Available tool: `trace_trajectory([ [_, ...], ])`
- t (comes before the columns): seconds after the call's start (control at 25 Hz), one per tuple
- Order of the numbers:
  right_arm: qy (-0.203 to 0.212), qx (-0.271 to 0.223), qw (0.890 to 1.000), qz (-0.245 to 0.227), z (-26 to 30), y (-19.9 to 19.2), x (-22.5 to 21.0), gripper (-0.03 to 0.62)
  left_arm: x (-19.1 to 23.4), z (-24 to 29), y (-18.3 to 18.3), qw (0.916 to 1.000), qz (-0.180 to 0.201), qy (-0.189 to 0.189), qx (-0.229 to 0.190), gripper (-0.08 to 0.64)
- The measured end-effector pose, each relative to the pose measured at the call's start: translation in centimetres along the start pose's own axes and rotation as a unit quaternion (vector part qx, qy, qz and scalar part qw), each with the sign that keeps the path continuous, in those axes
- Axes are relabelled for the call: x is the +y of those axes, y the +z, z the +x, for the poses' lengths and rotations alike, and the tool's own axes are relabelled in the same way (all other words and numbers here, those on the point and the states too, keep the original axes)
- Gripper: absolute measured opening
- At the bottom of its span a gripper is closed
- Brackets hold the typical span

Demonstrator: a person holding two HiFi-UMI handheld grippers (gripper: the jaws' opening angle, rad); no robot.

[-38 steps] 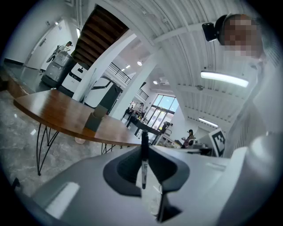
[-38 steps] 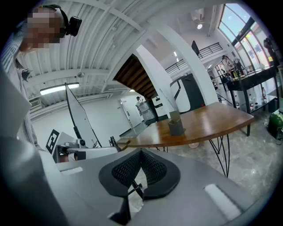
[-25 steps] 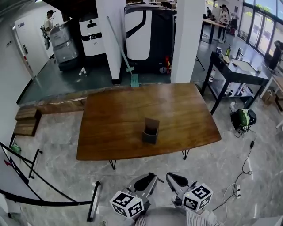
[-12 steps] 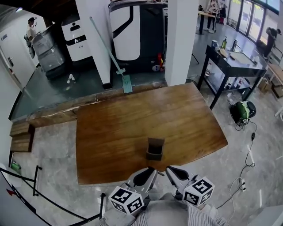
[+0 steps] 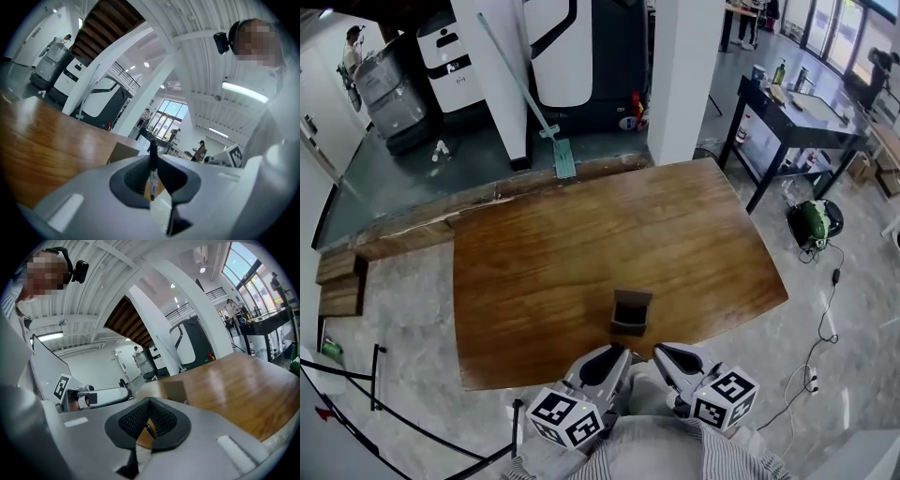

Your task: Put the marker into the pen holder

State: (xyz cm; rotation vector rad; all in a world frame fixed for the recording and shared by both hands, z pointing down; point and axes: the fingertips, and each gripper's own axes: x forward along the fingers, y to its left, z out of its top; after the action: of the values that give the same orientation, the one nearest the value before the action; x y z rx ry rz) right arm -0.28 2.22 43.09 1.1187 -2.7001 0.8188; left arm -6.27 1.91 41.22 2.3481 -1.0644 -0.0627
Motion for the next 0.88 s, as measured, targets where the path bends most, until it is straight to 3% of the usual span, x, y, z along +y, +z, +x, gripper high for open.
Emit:
trace_trajectory([
  [0.56,0.036,0.017,0.999,0.012,0.5,1.2,-1.1,0.000,0.8,1.1,0.6,0.9990,-0.025,0.035,-0.010,0.048],
  [0.88,0.060,0.024,0.998,0.011,1.6,2.8,-1.9,0.000,2.0,1.6,2.6,0.9970,-0.027,0.065,-0.031,0.048],
])
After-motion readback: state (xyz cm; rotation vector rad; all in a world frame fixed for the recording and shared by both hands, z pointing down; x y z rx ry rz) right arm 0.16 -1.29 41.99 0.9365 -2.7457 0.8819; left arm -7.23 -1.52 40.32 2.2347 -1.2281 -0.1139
